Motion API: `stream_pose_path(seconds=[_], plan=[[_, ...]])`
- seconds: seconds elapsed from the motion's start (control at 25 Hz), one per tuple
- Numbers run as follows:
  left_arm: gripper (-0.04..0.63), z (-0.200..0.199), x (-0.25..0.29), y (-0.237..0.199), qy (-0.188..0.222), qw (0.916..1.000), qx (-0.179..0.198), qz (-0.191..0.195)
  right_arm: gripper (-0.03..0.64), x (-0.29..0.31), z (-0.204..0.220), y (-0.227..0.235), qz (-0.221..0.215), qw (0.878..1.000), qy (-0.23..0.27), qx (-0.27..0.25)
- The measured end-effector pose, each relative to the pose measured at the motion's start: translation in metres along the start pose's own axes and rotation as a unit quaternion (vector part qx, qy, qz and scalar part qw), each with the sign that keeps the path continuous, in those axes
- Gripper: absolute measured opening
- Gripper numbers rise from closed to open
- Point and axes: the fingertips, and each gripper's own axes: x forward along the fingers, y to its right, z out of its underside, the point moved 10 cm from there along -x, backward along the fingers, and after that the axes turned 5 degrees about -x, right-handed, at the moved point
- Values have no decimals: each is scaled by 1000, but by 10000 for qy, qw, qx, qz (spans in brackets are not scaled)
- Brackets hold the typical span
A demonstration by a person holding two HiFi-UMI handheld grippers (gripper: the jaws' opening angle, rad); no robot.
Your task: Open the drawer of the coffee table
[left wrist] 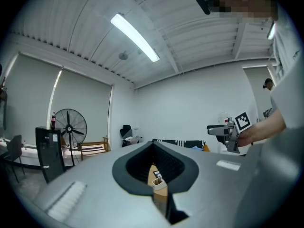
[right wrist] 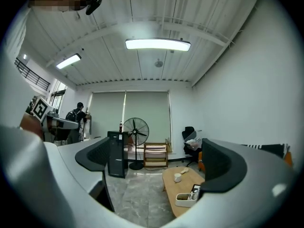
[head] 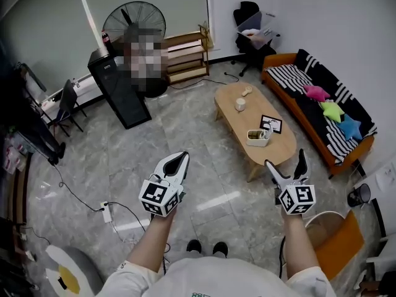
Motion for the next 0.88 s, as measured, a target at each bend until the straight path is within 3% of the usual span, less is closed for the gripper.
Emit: stream_pose_path(seconds=[0.52,0.88], plan=[[0,7,12,-17,-82,9997,17,-243,591,35,11,3,-333,9993,-101,-108],[0,14,33,-85,-119,9994,-94,-317,590,101,18,-23,-459,9986,-195,-160]])
